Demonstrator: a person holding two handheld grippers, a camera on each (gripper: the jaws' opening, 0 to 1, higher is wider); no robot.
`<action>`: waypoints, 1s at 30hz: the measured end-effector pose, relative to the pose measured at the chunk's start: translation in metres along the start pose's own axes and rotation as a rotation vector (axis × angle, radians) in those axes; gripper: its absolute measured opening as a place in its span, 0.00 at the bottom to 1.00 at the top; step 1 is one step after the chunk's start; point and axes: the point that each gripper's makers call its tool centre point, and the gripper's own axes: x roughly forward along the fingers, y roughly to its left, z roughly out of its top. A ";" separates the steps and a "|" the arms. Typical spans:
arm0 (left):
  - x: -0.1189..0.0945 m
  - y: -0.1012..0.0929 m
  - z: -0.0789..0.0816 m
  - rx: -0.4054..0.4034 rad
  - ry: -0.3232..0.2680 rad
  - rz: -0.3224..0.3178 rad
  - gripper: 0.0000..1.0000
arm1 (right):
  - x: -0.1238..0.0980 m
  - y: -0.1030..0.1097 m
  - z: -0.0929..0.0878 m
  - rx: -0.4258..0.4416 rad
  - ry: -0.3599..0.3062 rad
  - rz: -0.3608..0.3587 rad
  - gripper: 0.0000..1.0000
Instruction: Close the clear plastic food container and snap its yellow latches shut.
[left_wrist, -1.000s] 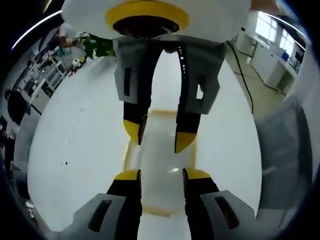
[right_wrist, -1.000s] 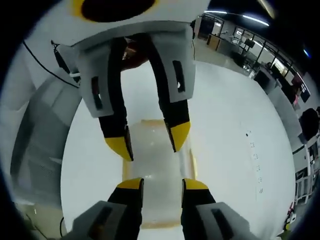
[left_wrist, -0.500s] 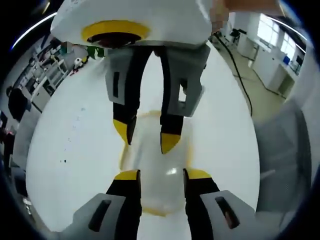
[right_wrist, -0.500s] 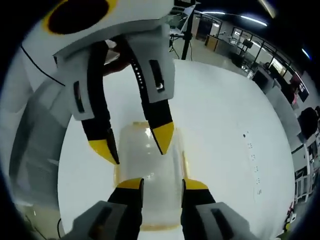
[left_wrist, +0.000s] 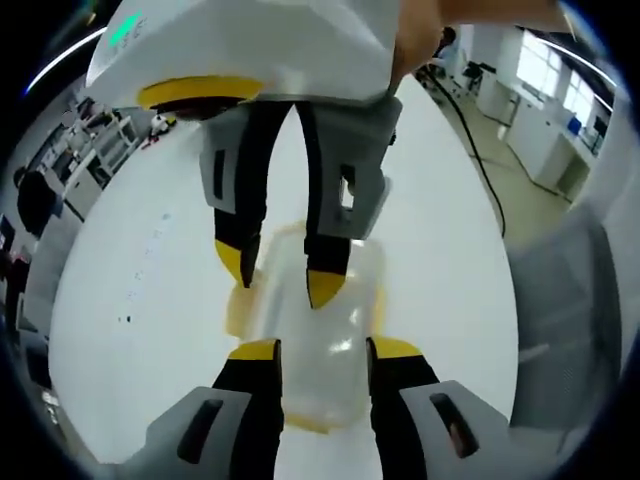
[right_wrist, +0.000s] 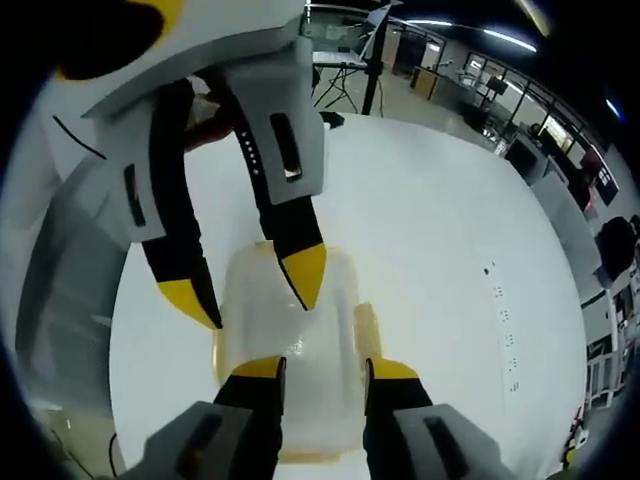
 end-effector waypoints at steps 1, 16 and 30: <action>0.000 0.000 0.000 -0.001 0.000 -0.002 0.31 | 0.001 0.001 -0.001 -0.002 0.007 0.001 0.29; 0.000 0.000 0.000 -0.006 -0.004 -0.011 0.31 | 0.006 0.002 -0.004 -0.047 0.041 0.005 0.32; 0.004 -0.001 0.005 -0.034 -0.028 -0.028 0.32 | 0.007 0.003 -0.005 -0.043 0.032 0.018 0.31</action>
